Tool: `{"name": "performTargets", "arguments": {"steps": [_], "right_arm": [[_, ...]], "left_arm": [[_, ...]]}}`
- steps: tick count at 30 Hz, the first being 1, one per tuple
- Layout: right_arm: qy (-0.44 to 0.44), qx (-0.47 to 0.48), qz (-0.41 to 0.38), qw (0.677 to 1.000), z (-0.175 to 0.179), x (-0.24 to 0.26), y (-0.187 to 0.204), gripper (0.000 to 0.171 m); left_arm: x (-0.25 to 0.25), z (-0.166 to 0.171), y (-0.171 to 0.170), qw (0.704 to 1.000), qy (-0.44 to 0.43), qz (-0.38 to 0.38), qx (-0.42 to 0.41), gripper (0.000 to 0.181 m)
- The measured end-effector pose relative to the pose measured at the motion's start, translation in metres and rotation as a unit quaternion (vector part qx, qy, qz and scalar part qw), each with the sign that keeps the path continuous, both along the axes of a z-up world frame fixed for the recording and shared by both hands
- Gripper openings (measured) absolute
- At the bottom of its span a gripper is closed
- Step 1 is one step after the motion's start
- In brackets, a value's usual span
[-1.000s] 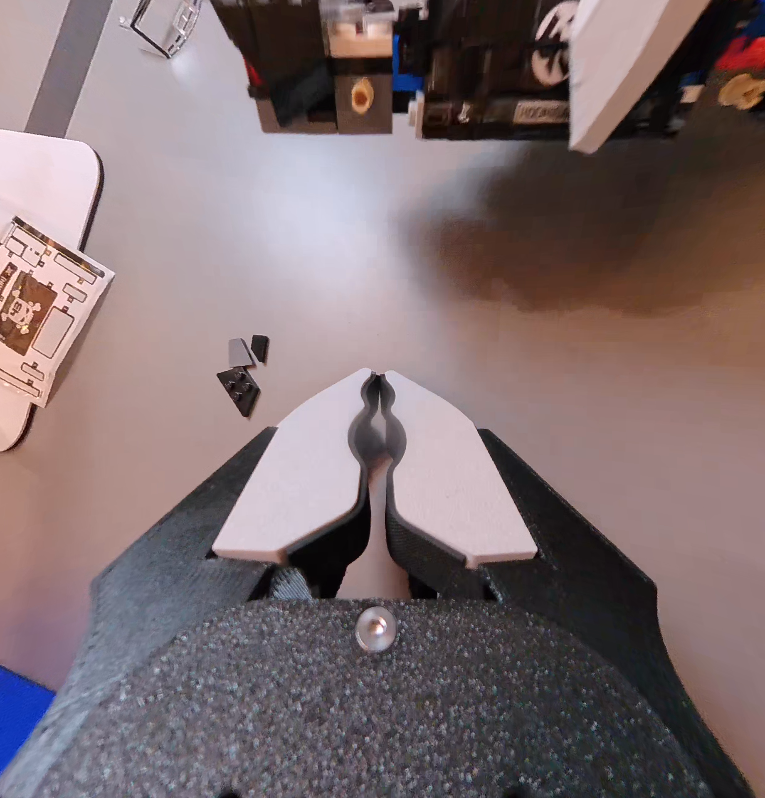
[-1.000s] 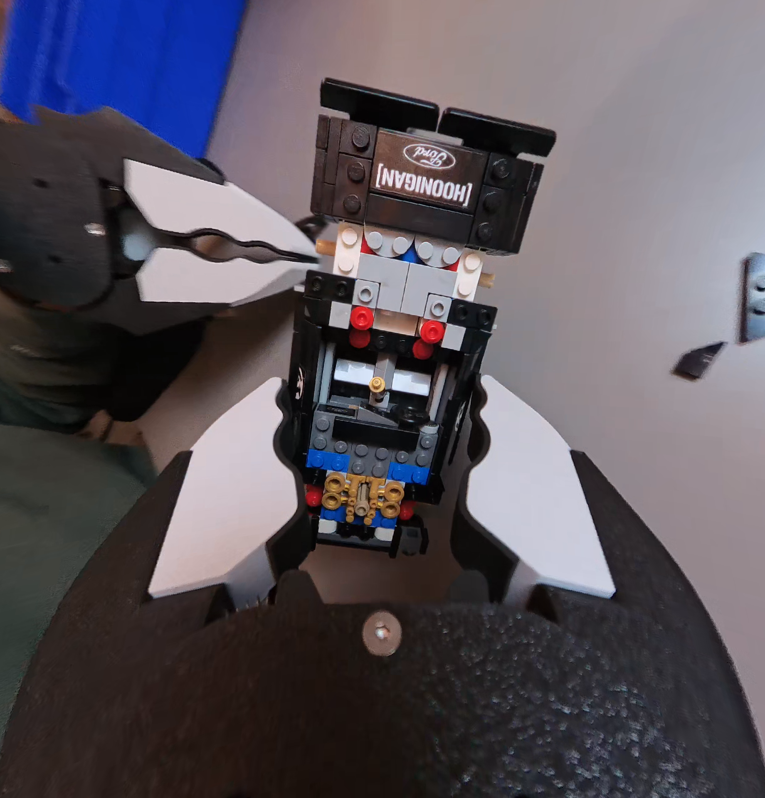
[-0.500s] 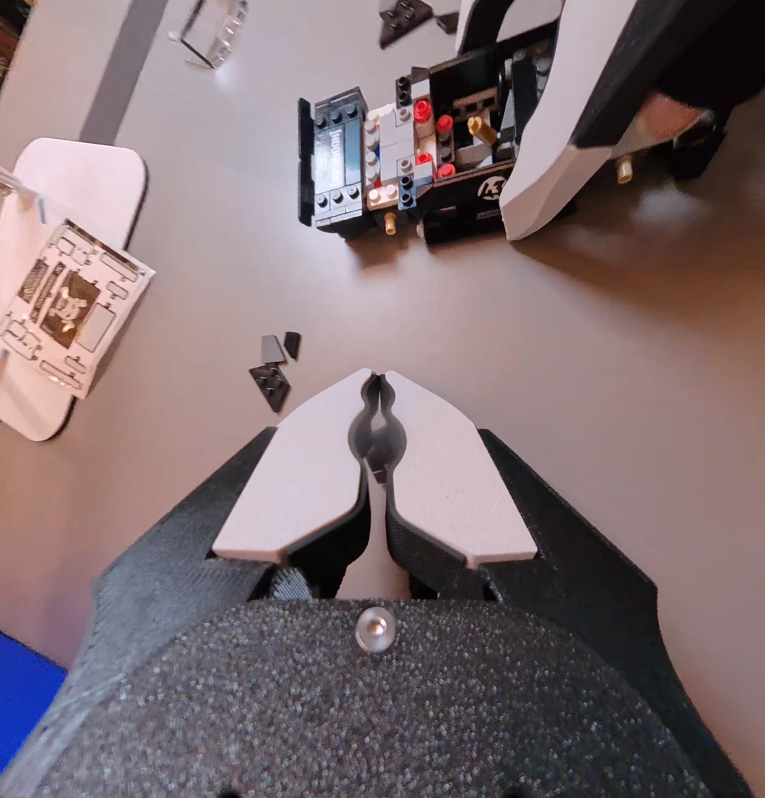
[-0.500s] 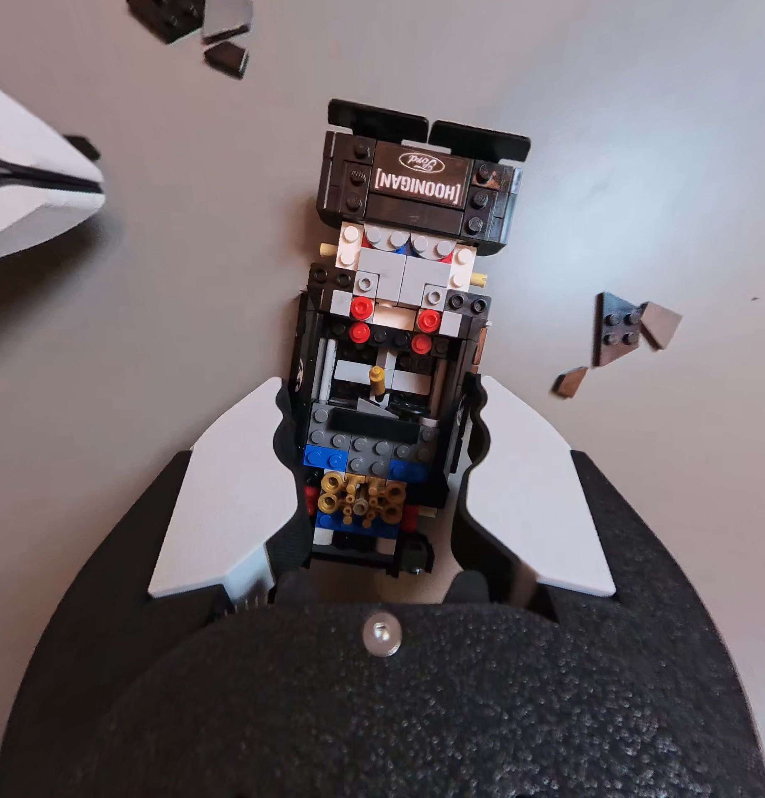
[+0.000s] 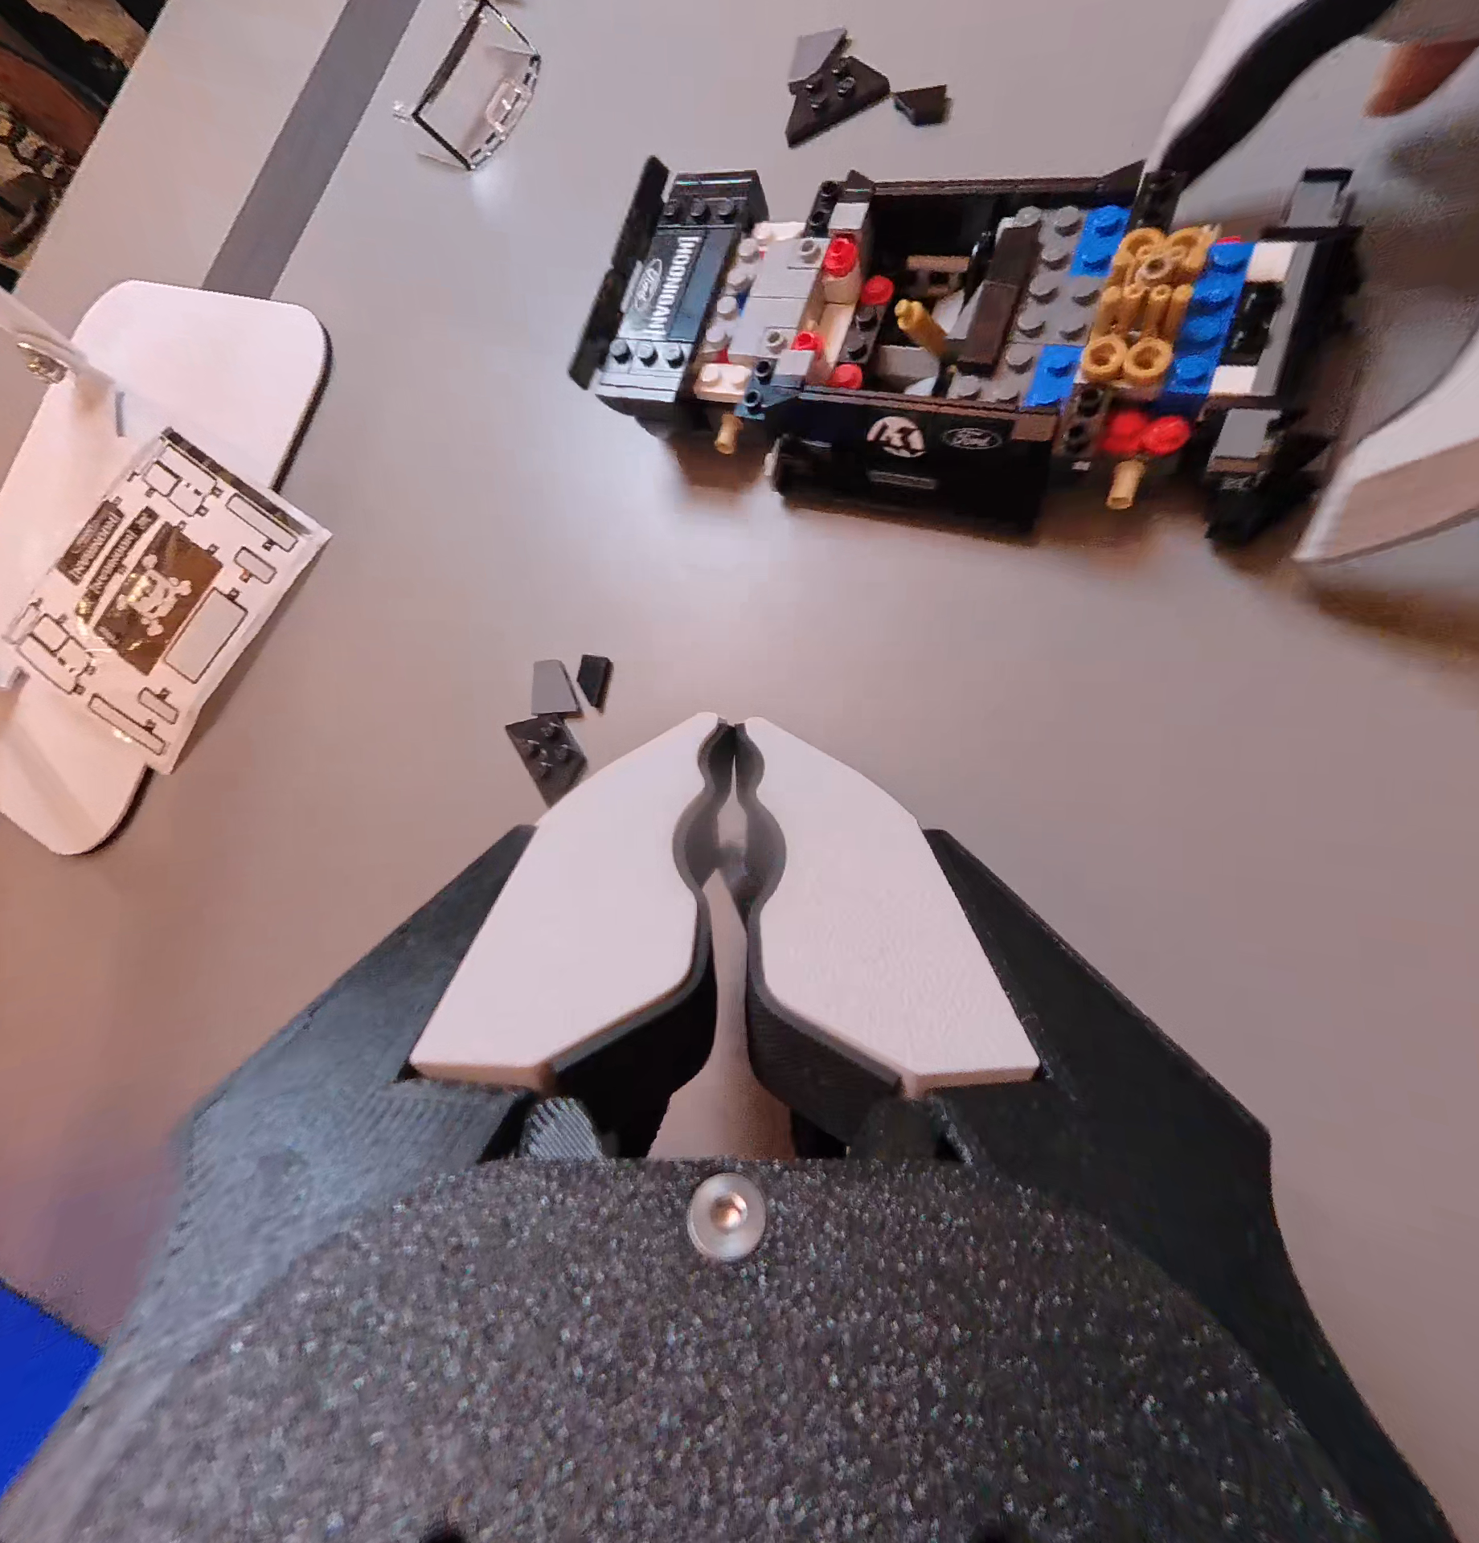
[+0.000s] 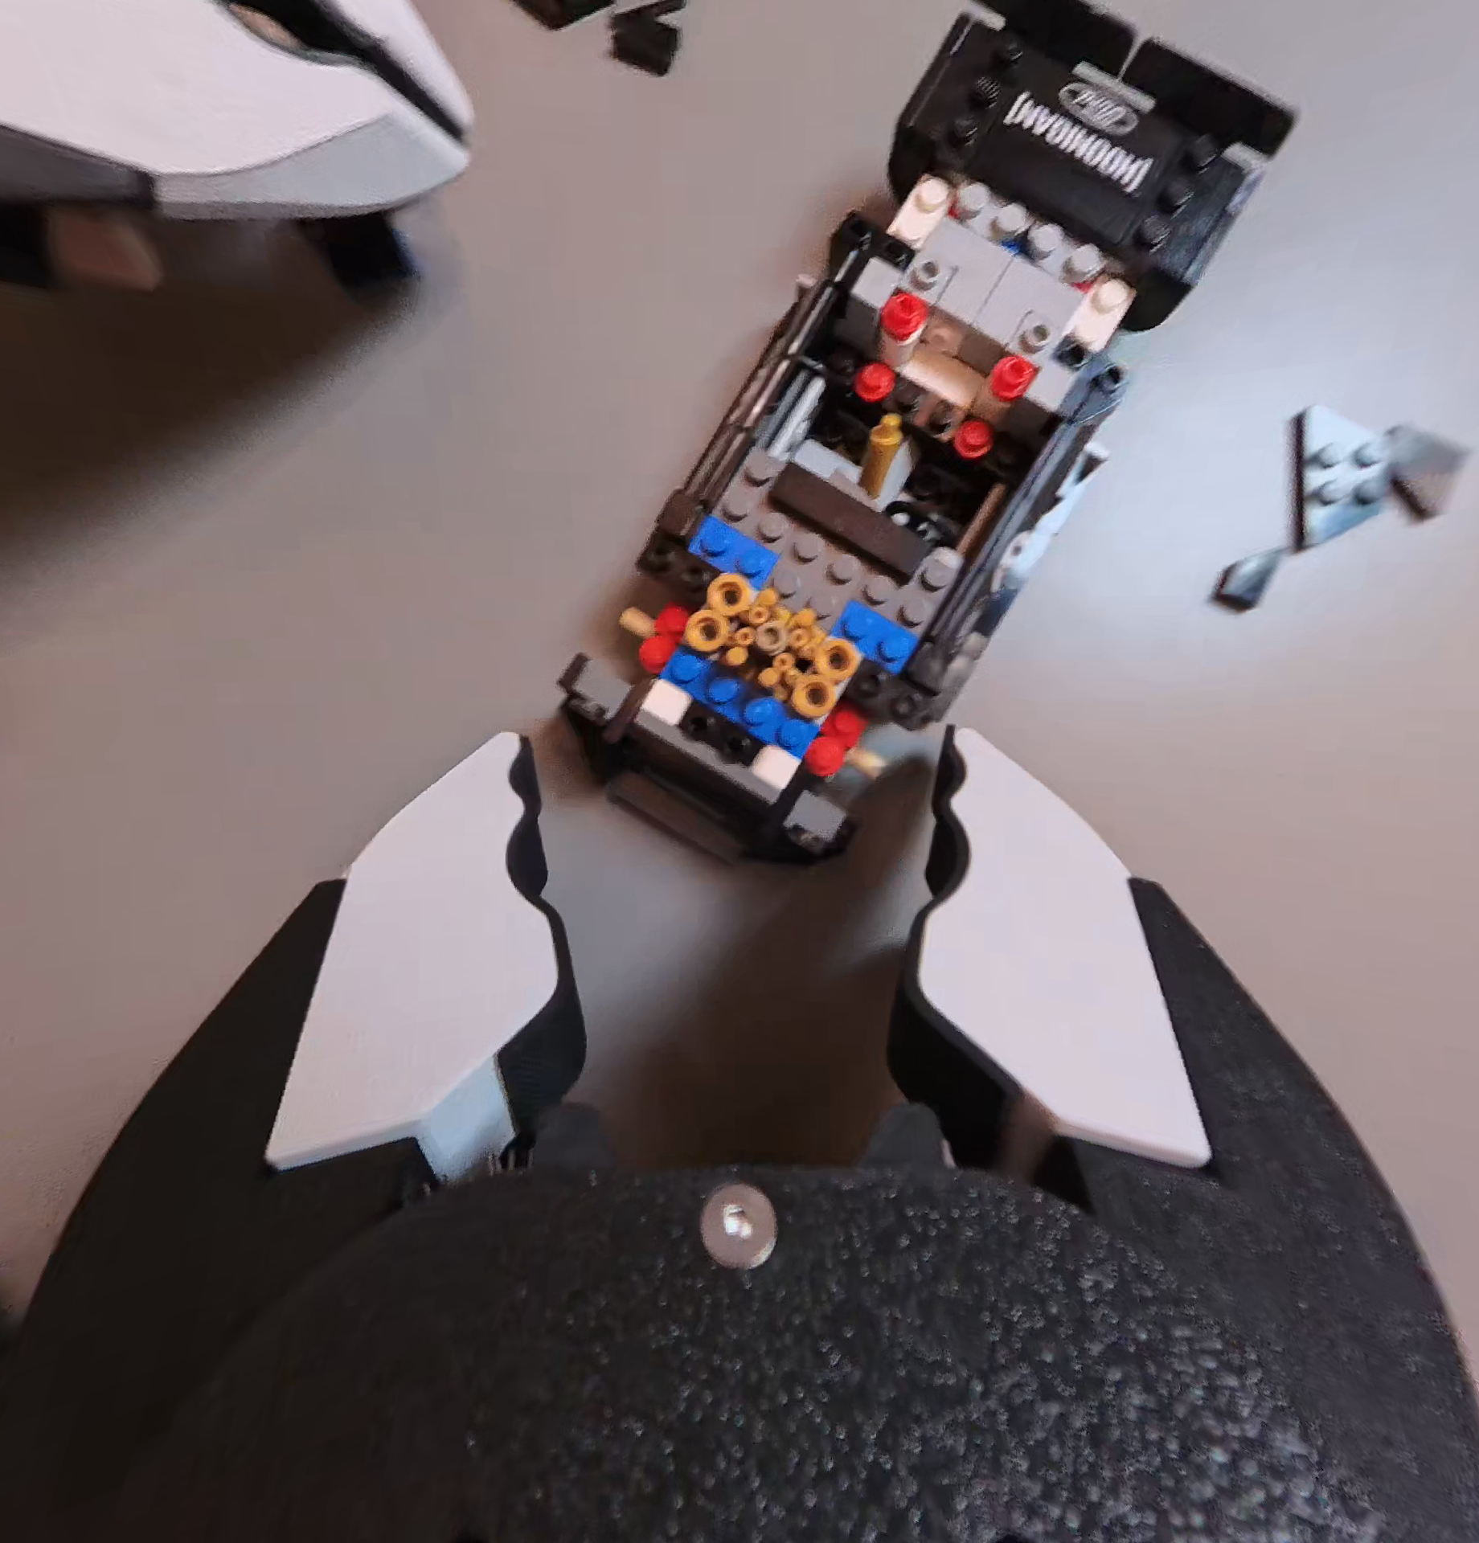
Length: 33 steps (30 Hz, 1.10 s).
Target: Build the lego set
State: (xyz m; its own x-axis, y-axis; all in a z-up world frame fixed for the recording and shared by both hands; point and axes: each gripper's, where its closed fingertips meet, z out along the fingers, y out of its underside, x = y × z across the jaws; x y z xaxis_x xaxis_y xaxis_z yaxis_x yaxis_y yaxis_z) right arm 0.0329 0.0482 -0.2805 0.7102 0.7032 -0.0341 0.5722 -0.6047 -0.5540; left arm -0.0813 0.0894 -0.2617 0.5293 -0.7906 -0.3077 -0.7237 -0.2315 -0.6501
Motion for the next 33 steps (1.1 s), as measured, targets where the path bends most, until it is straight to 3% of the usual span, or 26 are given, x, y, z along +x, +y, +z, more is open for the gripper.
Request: {"name": "performTargets", "arguments": {"steps": [3,14,16,18,20,22,24,26,29,33], "right_arm": [[-0.004,0.014,-0.024,1.0,-0.007,-0.009,0.017,0.101],[-0.004,0.013,-0.03,0.999,-0.007,-0.054,0.067,0.1],[0.041,0.0,-0.015,0.999,-0.001,-0.065,0.062,0.113],[0.116,0.01,-0.002,0.993,0.024,-0.067,0.056,0.112],[0.151,0.04,-0.005,0.988,0.052,-0.039,0.052,0.108],[0.112,0.072,-0.026,0.991,0.064,0.02,0.051,0.093],[0.046,0.062,-0.062,0.995,0.06,0.092,0.044,0.076],[0.037,-0.003,-0.076,0.996,0.047,0.14,0.022,0.062],[0.08,-0.067,-0.122,0.987,0.034,0.169,0.006,0.051],[0.005,-0.055,-0.107,0.993,0.013,0.174,0.003,0.057]], "left_arm": [[0.002,-0.005,-0.002,1.0,0.002,-0.003,-0.006,0.0],[0.007,-0.003,-0.002,0.999,-0.019,-0.027,0.005,0.0],[0.009,0.0,-0.002,0.999,-0.03,-0.033,0.01,0.0],[0.01,0.002,-0.002,0.999,-0.035,-0.036,0.016,0.0],[0.011,0.005,-0.002,0.998,-0.039,-0.041,0.023,0.0],[0.013,0.008,-0.003,0.998,-0.048,-0.044,0.027,0.0],[0.017,0.014,-0.005,0.996,-0.072,-0.048,0.025,0.0],[0.026,0.019,-0.01,0.992,-0.113,-0.064,0.007,0.0],[0.044,0.033,-0.023,0.974,-0.206,-0.086,-0.038,0.0],[0.048,0.049,-0.02,0.964,-0.257,-0.059,-0.027,0.0]]}}
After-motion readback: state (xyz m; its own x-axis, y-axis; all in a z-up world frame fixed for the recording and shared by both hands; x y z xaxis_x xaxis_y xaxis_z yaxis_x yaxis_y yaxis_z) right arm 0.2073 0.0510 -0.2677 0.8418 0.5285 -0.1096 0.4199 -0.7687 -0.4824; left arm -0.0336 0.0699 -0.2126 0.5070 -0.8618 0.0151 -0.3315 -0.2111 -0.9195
